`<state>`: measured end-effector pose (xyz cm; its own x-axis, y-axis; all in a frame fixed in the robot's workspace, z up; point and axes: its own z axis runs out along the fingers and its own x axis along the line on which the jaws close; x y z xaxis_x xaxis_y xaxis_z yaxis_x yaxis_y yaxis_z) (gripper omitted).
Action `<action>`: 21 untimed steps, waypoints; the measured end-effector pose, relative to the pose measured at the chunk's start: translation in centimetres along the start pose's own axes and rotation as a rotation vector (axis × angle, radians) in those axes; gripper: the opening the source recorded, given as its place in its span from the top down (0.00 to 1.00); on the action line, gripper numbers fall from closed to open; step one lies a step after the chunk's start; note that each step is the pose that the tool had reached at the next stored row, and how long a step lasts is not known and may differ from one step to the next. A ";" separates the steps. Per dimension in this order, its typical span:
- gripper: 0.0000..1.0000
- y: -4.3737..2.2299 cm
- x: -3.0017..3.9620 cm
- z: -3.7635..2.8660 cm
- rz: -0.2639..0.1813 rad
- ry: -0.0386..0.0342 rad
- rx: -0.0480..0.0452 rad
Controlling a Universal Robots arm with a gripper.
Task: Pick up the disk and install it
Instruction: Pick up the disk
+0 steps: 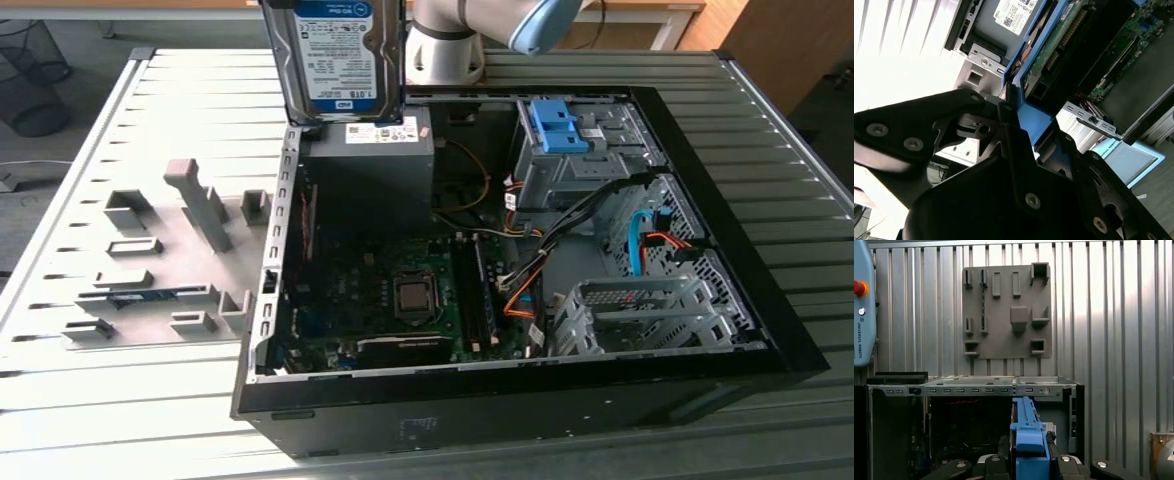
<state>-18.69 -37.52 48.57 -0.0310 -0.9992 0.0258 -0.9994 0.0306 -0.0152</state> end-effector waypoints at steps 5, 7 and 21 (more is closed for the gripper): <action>0.64 -0.19 0.00 0.01 0.000 -0.0001 0.0001; 0.64 -0.28 -0.01 0.01 0.000 0.0000 0.0000; 0.64 -1.13 -0.04 0.02 0.000 0.0000 0.0000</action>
<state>-17.55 -37.52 48.57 -0.0310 -0.9992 0.0258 -0.9994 0.0307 -0.0152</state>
